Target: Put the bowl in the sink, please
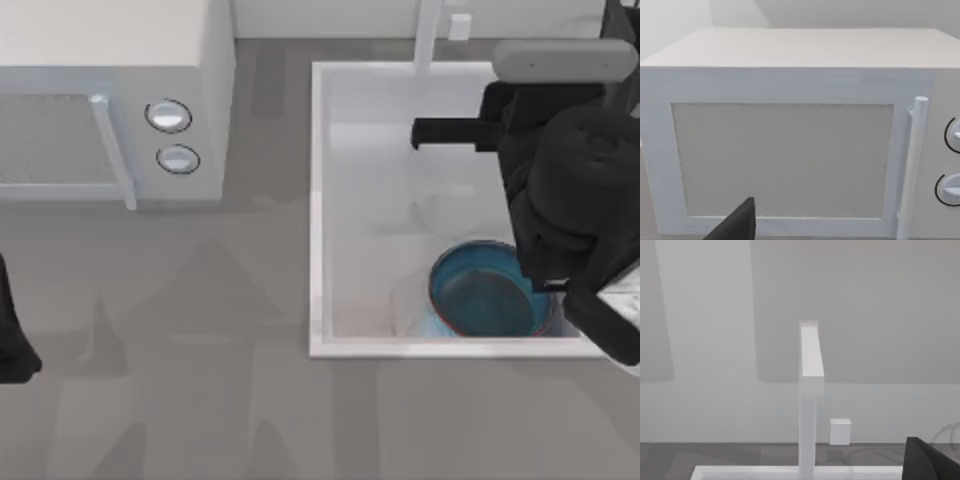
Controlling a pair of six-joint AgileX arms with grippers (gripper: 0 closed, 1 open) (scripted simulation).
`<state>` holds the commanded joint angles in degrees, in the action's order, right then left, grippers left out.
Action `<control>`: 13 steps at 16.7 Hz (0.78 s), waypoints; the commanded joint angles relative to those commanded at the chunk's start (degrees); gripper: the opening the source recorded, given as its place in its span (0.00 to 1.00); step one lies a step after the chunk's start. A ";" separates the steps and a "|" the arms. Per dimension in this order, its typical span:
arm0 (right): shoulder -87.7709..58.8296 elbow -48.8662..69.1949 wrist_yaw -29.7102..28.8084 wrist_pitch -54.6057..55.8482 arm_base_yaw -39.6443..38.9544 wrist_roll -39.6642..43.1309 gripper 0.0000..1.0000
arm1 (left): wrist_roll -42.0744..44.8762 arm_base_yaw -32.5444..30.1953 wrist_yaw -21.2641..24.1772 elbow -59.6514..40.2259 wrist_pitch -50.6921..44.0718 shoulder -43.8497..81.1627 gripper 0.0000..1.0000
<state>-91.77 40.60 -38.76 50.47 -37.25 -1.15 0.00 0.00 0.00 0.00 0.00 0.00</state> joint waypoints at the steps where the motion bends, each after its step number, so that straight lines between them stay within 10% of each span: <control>1: 0.00 0.00 0.00 0.00 0.00 0.00 0.00 | 0.00 0.00 0.00 0.00 0.00 0.00 1.00; 13: -19.40 -4.04 -0.95 18.61 0.40 0.68 0.00 | 0.00 0.00 0.00 0.00 0.00 0.00 1.00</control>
<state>-111.17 36.56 -39.72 69.08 -36.85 -0.47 0.00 0.00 0.00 0.00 0.00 0.00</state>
